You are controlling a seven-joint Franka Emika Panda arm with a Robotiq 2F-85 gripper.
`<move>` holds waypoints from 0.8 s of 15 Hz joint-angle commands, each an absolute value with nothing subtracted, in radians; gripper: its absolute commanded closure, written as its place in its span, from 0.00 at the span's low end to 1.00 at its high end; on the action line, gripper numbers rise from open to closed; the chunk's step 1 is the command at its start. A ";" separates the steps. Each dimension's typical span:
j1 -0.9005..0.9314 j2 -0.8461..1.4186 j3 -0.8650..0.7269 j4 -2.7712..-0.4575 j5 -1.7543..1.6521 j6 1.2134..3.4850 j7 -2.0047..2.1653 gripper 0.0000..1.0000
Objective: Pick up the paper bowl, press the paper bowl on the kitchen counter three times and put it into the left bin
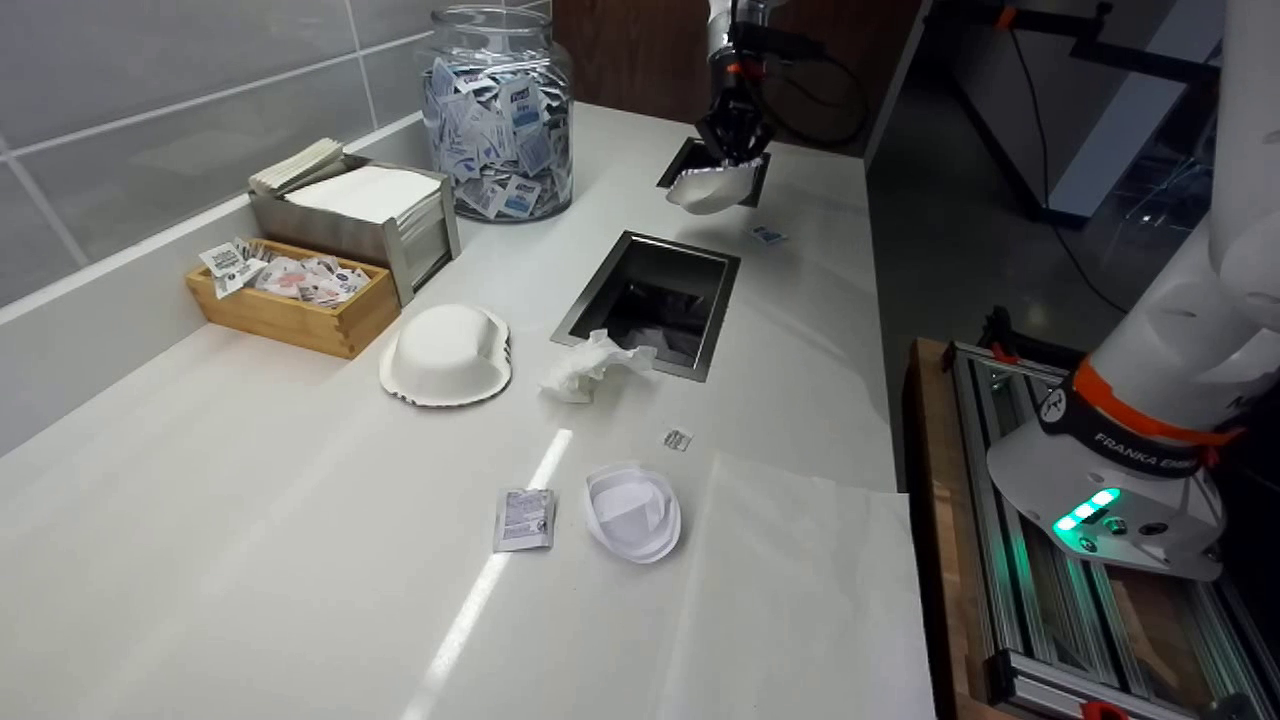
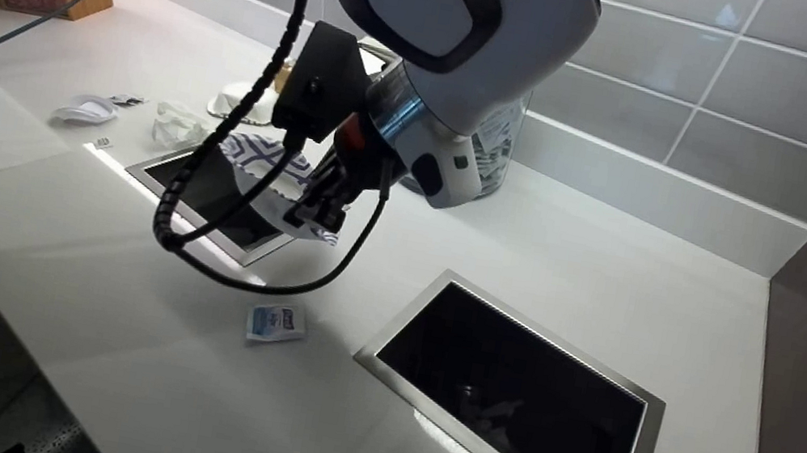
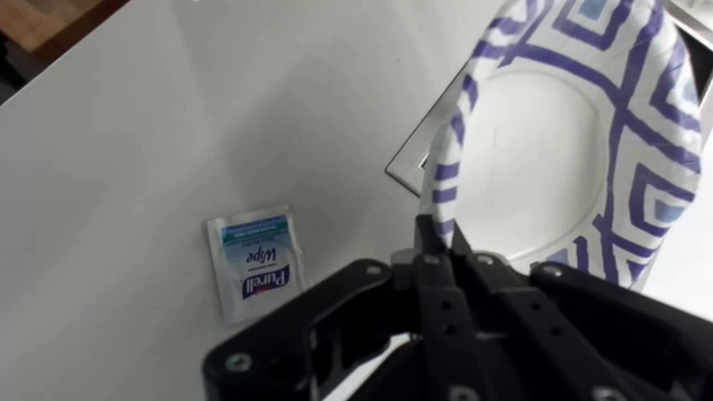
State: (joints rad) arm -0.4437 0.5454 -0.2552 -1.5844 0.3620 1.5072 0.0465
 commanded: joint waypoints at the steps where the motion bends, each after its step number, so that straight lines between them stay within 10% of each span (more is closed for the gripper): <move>1: -0.484 0.664 -0.249 -1.452 0.440 1.375 0.149 0.99; 12: -0.555 0.837 -0.241 -1.290 0.533 1.290 0.265 0.99</move>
State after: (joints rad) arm -0.5276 0.7780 -0.2549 -1.3663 0.4906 1.3340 0.2367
